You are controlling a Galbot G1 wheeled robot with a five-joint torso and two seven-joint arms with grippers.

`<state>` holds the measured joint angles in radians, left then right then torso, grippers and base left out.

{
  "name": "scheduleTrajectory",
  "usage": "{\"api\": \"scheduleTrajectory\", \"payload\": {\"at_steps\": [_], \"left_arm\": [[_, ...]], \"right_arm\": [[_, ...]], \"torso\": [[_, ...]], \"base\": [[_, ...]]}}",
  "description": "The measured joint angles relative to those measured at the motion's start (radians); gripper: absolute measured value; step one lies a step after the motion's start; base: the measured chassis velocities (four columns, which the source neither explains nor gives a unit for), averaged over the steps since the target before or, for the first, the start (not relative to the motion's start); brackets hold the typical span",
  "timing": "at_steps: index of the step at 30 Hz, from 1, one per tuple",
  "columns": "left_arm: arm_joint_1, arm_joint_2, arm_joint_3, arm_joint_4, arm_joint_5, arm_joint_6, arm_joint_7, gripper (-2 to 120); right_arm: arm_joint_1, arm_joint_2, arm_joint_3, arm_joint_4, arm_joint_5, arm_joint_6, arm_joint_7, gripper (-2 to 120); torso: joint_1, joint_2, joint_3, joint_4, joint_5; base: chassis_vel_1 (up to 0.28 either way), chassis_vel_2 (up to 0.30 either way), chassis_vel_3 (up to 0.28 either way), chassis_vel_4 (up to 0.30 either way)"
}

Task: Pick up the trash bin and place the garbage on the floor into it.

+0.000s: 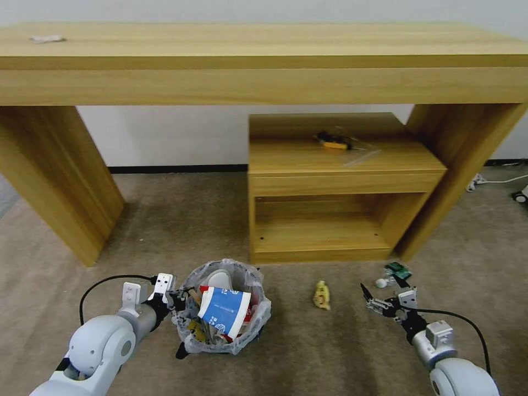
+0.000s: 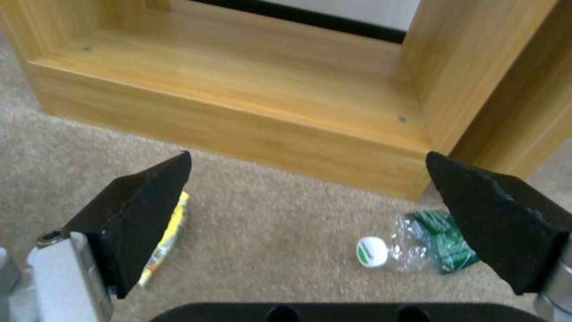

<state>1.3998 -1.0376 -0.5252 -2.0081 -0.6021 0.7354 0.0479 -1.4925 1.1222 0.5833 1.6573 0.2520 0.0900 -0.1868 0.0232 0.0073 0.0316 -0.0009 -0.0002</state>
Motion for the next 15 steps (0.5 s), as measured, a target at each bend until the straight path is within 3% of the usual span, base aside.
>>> {"api": "scheduleTrajectory", "payload": {"at_steps": [4,15], "left_arm": [[-0.004,-0.001,-0.001,0.004,0.0,0.0,0.001,0],[-0.011,0.009,-0.023,0.015,-0.019,0.0,-0.004,0]], "right_arm": [[0.047,0.01,-0.048,-0.067,0.016,0.0,-0.004,100],[0.227,0.054,-0.23,-0.273,0.075,-0.085,-0.038,100]], "torso": [[0.0,0.0,0.0,-0.0003,0.0006],[0.0,0.0,0.0,0.0006,-0.0006]], "base": [[-0.149,-0.106,0.112,0.128],[0.03,0.032,-0.025,-0.01]]}}
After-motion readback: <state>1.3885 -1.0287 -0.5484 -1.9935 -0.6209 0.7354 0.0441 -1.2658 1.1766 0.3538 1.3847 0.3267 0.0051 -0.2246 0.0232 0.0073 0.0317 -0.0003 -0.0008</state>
